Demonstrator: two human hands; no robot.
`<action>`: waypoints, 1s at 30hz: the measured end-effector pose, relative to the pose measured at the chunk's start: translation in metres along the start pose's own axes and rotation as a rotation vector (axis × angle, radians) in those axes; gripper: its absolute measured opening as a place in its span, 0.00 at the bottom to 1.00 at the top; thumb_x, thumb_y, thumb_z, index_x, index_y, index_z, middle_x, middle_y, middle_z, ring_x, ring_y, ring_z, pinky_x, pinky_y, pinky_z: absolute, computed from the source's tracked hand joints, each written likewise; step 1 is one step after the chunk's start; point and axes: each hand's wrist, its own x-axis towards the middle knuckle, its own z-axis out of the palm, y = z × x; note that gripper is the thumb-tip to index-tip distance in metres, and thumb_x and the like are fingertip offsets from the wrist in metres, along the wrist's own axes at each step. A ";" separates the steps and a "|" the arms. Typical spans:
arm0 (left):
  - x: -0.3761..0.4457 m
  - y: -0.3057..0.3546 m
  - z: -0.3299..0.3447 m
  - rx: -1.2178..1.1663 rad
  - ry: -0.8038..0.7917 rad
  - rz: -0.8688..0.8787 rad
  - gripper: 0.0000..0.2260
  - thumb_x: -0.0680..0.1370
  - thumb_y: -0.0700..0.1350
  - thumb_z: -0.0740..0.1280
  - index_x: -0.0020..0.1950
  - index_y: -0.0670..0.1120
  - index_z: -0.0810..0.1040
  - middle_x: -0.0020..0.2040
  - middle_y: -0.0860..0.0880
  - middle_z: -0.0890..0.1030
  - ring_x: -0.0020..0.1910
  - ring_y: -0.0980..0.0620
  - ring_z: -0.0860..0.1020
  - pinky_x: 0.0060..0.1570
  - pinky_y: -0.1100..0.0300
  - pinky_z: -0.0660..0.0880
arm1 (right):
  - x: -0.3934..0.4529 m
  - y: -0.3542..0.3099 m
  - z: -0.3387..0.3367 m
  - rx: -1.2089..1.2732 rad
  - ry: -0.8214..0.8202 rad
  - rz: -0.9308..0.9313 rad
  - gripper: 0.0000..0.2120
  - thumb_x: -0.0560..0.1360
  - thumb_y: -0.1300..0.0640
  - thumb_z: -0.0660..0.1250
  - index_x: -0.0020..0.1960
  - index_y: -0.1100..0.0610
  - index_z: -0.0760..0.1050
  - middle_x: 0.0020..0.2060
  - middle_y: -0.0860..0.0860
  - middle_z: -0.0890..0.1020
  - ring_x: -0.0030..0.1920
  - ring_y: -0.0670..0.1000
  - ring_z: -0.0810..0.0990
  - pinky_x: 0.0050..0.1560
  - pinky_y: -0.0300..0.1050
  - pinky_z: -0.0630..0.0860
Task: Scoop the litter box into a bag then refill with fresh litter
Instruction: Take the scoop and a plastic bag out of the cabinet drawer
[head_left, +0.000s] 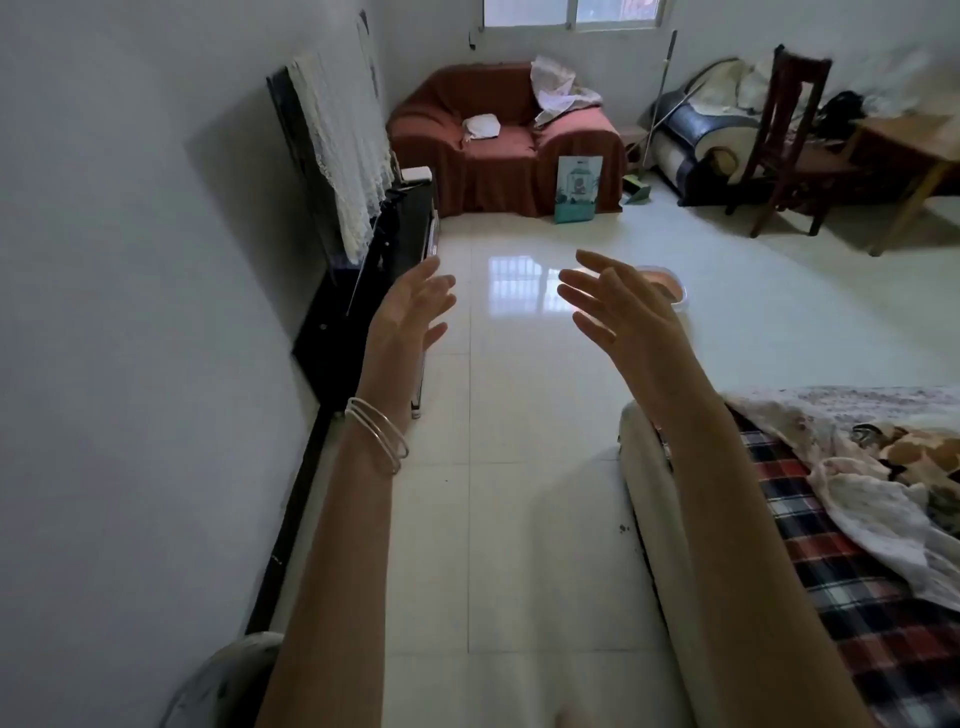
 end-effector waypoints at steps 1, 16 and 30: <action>0.003 -0.002 0.001 -0.015 0.001 -0.003 0.14 0.79 0.46 0.59 0.64 0.49 0.70 0.59 0.49 0.76 0.60 0.52 0.75 0.64 0.52 0.70 | 0.002 0.001 0.001 -0.002 0.025 0.013 0.35 0.57 0.29 0.71 0.59 0.45 0.73 0.61 0.50 0.77 0.63 0.48 0.75 0.70 0.54 0.65; 0.087 -0.042 0.047 -0.013 -0.022 -0.061 0.19 0.70 0.56 0.61 0.60 0.54 0.71 0.61 0.49 0.76 0.58 0.55 0.76 0.57 0.60 0.72 | 0.083 0.039 -0.054 -0.005 0.013 0.089 0.36 0.57 0.31 0.72 0.59 0.48 0.74 0.60 0.49 0.78 0.63 0.49 0.76 0.69 0.53 0.67; 0.219 -0.054 0.124 -0.031 0.055 -0.054 0.18 0.70 0.55 0.62 0.59 0.54 0.72 0.59 0.50 0.77 0.58 0.53 0.77 0.62 0.56 0.71 | 0.221 0.046 -0.141 -0.029 -0.065 0.081 0.35 0.58 0.31 0.72 0.59 0.47 0.75 0.60 0.50 0.79 0.62 0.49 0.76 0.68 0.55 0.68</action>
